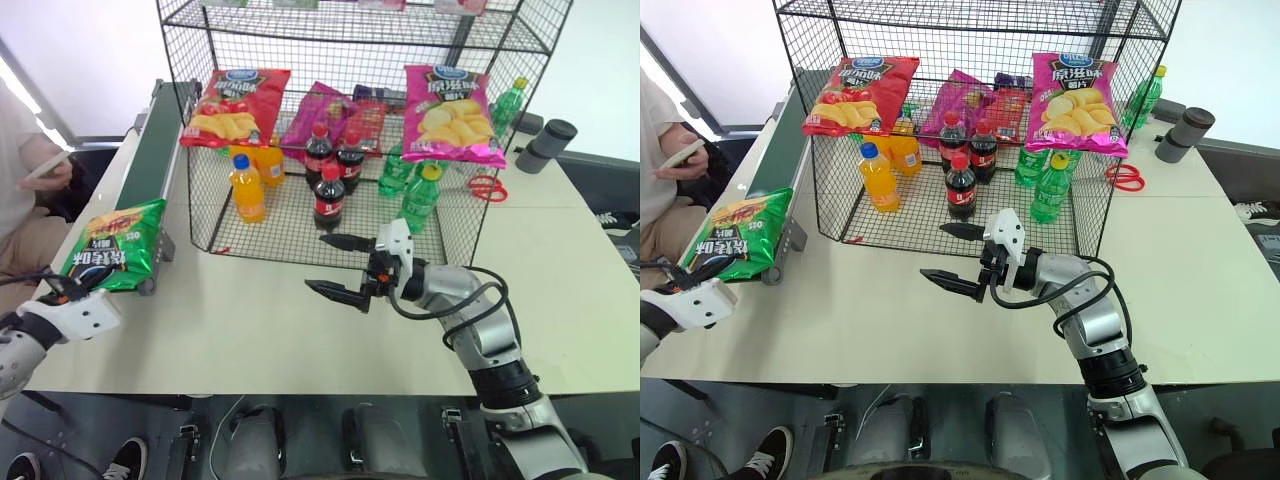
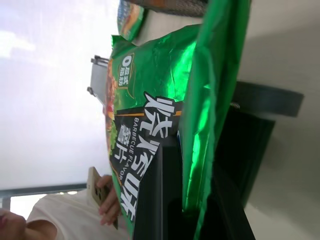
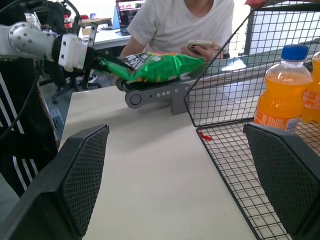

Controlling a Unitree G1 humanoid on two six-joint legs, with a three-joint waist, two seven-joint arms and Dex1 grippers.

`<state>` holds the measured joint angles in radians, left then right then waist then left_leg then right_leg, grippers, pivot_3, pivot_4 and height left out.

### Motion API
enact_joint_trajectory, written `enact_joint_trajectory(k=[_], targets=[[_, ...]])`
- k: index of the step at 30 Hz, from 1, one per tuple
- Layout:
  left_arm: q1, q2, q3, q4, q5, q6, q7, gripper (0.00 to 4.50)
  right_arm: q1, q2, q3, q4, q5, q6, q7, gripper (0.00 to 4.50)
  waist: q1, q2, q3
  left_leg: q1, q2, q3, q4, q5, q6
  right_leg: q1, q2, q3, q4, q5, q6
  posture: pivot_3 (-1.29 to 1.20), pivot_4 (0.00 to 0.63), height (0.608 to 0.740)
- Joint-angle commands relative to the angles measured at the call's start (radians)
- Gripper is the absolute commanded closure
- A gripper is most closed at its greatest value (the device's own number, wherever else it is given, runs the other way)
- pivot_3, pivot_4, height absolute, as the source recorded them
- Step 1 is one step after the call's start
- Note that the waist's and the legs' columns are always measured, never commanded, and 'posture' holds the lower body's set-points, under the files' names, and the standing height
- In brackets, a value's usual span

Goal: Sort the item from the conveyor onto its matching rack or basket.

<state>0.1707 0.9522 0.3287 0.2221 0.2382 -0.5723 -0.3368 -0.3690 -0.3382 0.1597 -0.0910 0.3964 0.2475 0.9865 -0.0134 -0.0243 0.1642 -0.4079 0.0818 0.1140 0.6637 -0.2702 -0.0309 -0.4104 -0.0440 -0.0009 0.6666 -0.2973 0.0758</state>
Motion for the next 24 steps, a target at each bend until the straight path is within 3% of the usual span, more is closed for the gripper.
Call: enact_joint_trajectory(k=[1, 5, 9, 13, 16, 21, 24], targets=[[-0.005, 0.000, 0.030, -0.132, -0.258, 0.027, -0.143, 4.45, -0.019, -0.013, -0.023, -0.008, 0.005, -0.022, 0.002, 0.00, 0.000, 0.000, 0.000, 0.000, 0.000, 0.000, 0.000, 0.000, 0.000, 0.000, 0.000, 0.000, 0.000, 0.000, 0.000, 0.00, 0.150, 0.740], [0.043, -0.003, 0.007, -0.292, -0.543, 0.081, -0.352, 4.45, -0.024, -0.025, -0.043, 0.010, 0.011, -0.032, 0.010, 0.00, -0.005, 0.000, 0.000, 0.000, 0.000, 0.000, 0.000, 0.000, 0.000, 0.000, 0.000, 0.000, 0.000, 0.000, 0.000, 0.00, 0.150, 0.740], [0.091, -0.010, 0.019, -0.486, -0.851, 0.257, -0.512, 4.45, -0.021, -0.053, -0.081, 0.018, 0.040, -0.024, 0.027, 0.00, -0.004, 0.000, 0.000, 0.000, 0.000, 0.000, 0.000, 0.000, 0.000, 0.000, 0.001, 0.001, 0.000, 0.000, 0.000, 0.00, 0.150, 0.740], [0.119, -0.003, 0.015, -0.651, -1.307, 0.645, -0.556, 4.45, 0.018, -0.133, -0.146, -0.045, 0.172, 0.109, 0.094, 0.00, 0.001, 0.000, 0.000, 0.001, 0.000, -0.001, 0.001, 0.000, 0.000, 0.001, 0.000, 0.001, 0.000, 0.000, 0.000, 0.00, 0.150, 0.740], [0.086, -0.004, -0.010, -0.664, -1.490, 0.843, -0.618, 4.45, 0.061, -0.218, -0.191, -0.078, 0.289, 0.250, 0.150, 0.00, 0.001, 0.001, 0.000, 0.001, 0.000, -0.004, 0.001, 0.000, 0.000, 0.002, 0.000, 0.000, 0.000, 0.000, 0.000, 0.00, 0.150, 0.740], [-0.118, -0.085, -0.050, -0.556, -1.690, 1.067, -0.689, 4.45, 0.112, -0.325, -0.298, -0.117, 0.538, 0.527, 0.159, 0.00, 0.001, 0.001, 0.001, 0.003, -0.003, -0.006, 0.001, 0.000, 0.000, 0.004, 0.002, 0.001, 0.000, 0.000, 0.000, 0.00, 0.150, 0.740], [-0.243, -0.122, -0.090, -0.487, -1.799, 1.224, -0.699, 4.45, 0.134, -0.346, -0.302, -0.157, 0.556, 0.568, 0.147, 0.00, -0.003, 0.001, 0.001, 0.003, -0.003, -0.007, 0.002, 0.000, 0.000, 0.005, 0.004, 0.001, 0.000, 0.000, 0.000, 0.00, 0.150, 0.740]])
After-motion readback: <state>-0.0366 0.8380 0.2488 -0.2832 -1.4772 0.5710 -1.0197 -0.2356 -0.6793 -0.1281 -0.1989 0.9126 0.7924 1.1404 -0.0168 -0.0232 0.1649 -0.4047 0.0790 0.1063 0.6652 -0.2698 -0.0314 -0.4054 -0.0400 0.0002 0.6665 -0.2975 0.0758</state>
